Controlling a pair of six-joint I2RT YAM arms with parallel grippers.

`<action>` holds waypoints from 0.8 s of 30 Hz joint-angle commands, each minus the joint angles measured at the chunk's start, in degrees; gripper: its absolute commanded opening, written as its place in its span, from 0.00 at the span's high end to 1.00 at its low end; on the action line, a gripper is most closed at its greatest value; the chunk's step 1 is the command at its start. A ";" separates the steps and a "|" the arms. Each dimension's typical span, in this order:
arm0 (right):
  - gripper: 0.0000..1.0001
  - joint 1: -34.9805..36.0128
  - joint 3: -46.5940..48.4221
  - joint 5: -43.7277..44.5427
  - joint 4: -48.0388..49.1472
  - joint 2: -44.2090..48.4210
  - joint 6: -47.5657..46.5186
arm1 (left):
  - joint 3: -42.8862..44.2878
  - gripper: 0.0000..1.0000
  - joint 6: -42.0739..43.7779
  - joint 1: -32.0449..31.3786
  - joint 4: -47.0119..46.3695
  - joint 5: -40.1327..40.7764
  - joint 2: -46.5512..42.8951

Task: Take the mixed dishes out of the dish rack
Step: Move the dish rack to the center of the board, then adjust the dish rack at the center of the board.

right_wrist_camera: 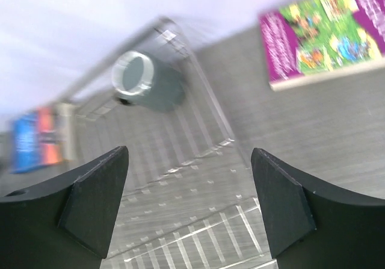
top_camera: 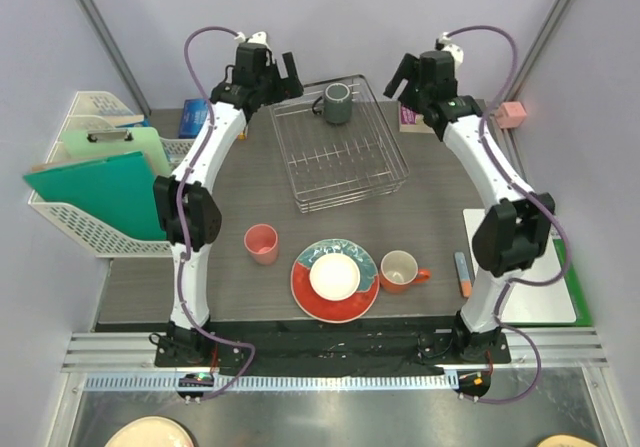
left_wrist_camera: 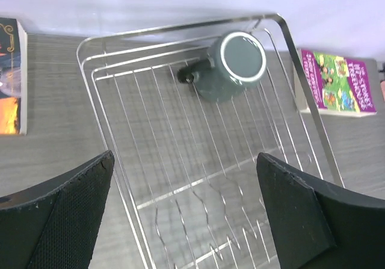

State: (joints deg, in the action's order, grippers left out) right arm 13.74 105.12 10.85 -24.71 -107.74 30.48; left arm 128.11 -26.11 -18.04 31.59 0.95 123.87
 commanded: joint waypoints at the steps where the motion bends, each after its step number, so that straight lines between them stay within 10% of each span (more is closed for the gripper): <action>1: 0.12 0.41 -5.18 -5.66 9.92 8.77 2.30 | 4.07 0.00 -2.19 3.89 2.35 -9.03 5.76; 24: 0.16 2.17 5.53 -20.08 26.45 -17.14 -0.51 | 1.78 0.00 5.36 3.72 -40.12 -25.73 18.59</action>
State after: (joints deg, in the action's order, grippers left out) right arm 15.68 106.02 -7.38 -3.68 -125.10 29.50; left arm 126.67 -24.12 -14.13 -0.82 -21.50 139.24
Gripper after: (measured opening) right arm 0.843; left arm 0.996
